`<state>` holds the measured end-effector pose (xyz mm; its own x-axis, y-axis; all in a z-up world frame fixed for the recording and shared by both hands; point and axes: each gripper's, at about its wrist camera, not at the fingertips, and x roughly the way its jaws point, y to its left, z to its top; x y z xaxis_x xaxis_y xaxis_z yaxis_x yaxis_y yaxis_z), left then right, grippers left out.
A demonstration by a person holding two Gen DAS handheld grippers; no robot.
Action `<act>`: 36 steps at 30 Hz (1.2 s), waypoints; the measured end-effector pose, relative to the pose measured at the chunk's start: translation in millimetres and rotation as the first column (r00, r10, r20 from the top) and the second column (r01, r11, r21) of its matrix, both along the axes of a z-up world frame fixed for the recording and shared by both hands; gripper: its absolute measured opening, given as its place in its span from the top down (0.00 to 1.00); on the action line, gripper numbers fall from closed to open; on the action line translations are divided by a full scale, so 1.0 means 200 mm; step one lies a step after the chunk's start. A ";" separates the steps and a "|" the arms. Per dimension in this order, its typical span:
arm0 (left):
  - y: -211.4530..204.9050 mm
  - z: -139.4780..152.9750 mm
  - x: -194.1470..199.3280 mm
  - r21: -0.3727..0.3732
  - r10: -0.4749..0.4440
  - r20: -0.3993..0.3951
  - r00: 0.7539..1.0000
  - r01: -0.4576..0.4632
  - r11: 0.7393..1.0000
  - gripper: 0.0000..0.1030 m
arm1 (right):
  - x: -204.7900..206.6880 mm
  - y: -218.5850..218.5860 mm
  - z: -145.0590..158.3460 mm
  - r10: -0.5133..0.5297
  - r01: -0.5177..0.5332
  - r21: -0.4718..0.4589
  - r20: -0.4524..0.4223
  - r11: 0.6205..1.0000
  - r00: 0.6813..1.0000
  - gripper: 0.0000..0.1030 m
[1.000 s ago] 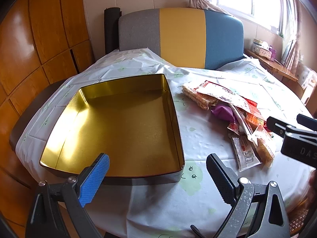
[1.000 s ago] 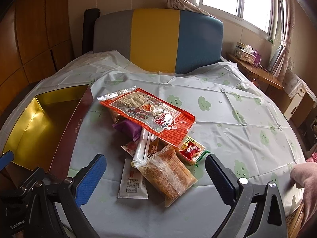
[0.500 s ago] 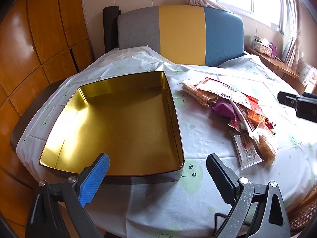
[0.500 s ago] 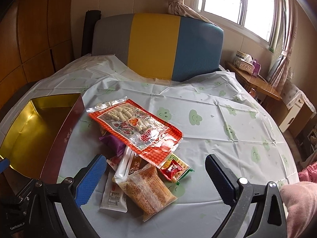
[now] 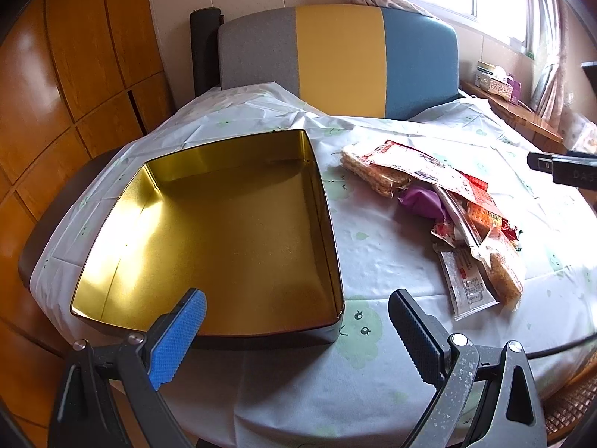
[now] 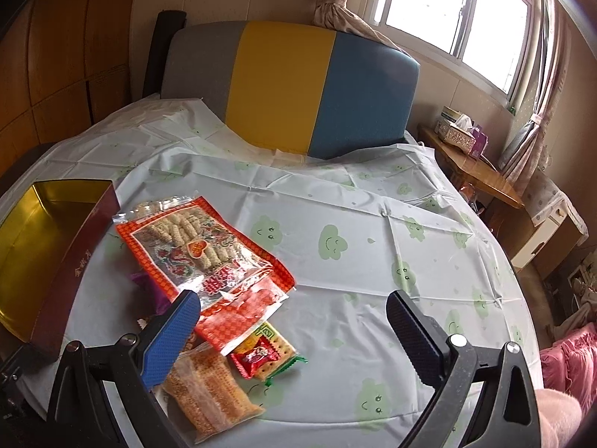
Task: Organize snacks
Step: 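Grasp the orange-red bag of rolls with the left gripper, then carry the orange-red bag into the gold tray with left gripper while right gripper grasps the stick packet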
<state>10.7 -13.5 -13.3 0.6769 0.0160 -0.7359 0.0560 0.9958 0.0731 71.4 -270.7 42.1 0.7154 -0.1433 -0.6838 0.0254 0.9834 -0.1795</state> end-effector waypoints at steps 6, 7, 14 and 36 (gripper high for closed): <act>-0.03 0.03 0.07 -0.039 -0.057 -0.041 0.998 0.055 0.998 0.14 | 0.08 -0.16 -0.12 -0.050 0.051 0.038 -0.033 0.998 0.998 0.02; -0.04 0.03 0.08 -0.047 -0.070 -0.049 0.996 0.068 0.997 0.18 | 0.09 -0.19 -0.14 -0.060 0.063 0.067 -0.048 0.996 0.997 0.02; -0.17 0.02 0.28 -0.239 -0.195 -0.161 0.967 0.153 0.959 0.65 | 0.12 -0.28 -0.16 -0.115 0.130 0.190 -0.085 0.973 0.990 0.03; -0.36 -0.20 0.86 -0.507 -0.073 -0.319 0.945 -0.105 0.856 0.62 | 0.13 -0.29 -0.14 -0.102 0.119 0.217 -0.088 0.969 0.991 0.03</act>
<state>183.3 -86.5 -53.1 0.4100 -0.4126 -0.8134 -0.0289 0.8855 -0.4637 97.1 -328.9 14.3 0.6488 -0.0578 -0.7588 0.1309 0.9907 0.0364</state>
